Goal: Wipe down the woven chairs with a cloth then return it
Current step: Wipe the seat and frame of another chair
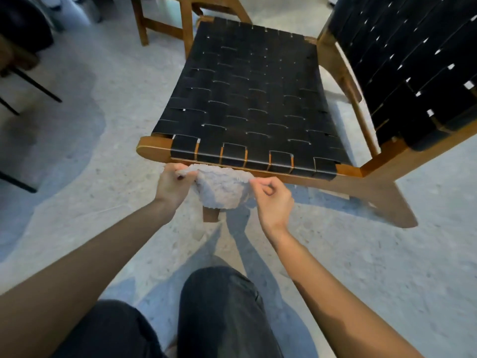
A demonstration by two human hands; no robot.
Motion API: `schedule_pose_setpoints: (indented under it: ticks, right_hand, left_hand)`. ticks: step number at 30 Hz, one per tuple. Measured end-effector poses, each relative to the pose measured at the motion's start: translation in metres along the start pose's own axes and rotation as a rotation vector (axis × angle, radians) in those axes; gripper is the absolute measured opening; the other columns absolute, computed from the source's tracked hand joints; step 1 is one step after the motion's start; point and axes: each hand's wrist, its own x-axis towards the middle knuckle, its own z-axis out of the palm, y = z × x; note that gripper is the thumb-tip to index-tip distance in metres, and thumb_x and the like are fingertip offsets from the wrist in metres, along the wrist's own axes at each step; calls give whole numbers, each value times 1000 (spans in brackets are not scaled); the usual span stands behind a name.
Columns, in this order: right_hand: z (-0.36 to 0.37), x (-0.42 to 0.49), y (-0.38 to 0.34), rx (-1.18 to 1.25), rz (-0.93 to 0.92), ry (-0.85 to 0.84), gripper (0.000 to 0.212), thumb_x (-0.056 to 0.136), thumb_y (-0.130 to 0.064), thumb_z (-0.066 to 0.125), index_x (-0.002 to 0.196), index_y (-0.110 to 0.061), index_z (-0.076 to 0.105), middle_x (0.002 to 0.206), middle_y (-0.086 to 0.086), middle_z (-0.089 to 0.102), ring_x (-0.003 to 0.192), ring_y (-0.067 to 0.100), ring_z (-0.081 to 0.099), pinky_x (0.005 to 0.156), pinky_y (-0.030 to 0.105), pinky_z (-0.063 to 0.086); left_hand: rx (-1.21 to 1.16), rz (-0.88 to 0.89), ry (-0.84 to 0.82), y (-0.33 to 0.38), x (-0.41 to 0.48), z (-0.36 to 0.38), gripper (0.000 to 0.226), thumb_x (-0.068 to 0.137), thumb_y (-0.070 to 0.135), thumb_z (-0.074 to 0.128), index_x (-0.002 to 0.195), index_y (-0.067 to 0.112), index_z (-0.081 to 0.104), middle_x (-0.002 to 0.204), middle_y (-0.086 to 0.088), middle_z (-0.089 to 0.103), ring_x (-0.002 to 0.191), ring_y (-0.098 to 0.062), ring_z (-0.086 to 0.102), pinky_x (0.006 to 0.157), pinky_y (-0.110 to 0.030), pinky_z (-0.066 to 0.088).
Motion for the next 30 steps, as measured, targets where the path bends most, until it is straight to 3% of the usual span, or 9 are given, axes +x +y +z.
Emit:
schedule_pose_setpoints:
  ticks: [4,8,12,15,17,21,24,27,30]
  right_hand:
    - [32,-3,15,153,109,170,8,87,-19,69,82,-16,65,75,-13,65,73,-6,60,76,18,50]
    - [49,-3,20,291,201,65,18,89,-16,67,94,-18,50,87,-6,65,83,-2,64,86,24,54]
    - [51,5,21,297,246,-110,34,87,-9,67,107,-14,39,80,-7,64,64,-15,59,59,2,44]
    - [52,9,26,211,189,-128,27,87,-13,68,105,-13,48,73,-13,62,63,-10,58,56,5,43]
    - [53,10,27,153,131,-134,10,88,-14,67,88,-12,57,59,-20,57,57,-9,54,54,8,41]
    - [65,6,34,95,54,-160,18,95,-14,56,78,-13,60,57,-19,53,56,-6,48,58,12,39]
    - [78,3,47,-49,-7,-112,25,96,-18,51,79,0,55,68,2,47,63,5,40,62,26,35]
    - [82,2,51,-169,-121,-71,31,97,-13,48,67,-11,44,62,-3,41,55,1,37,55,20,30]
    - [85,1,56,-293,-197,-72,33,99,-10,45,67,-16,40,61,-6,39,52,-1,40,50,17,29]
  left_hand:
    - [-156,-47,31,-17,10,7,23,91,29,60,107,14,52,102,-1,56,91,-11,53,67,-14,39]
    - [-302,-14,4,-32,12,16,27,92,26,59,106,22,37,109,3,46,94,-5,50,65,-9,44]
    - [-389,98,6,-45,14,28,38,91,24,59,114,24,29,115,3,45,96,-2,53,65,-2,46]
    - [-426,155,-21,-46,14,35,38,91,26,61,116,25,32,101,15,48,90,7,56,68,-3,47]
    - [-464,211,-52,-49,16,40,35,89,24,62,115,23,38,99,17,52,88,11,58,72,-7,50]
    - [-499,283,-102,-61,23,50,29,90,19,61,114,25,46,109,12,58,105,-5,60,84,-20,52]
    - [-468,294,-100,-71,31,59,38,91,16,59,126,23,46,121,12,55,113,-3,54,92,-22,49]
    - [-465,364,-118,-84,38,64,50,92,12,57,137,24,38,125,13,54,110,5,52,94,-16,44]
    - [-446,426,-129,-101,45,70,51,92,7,54,135,28,38,124,10,56,95,14,56,89,-12,45]
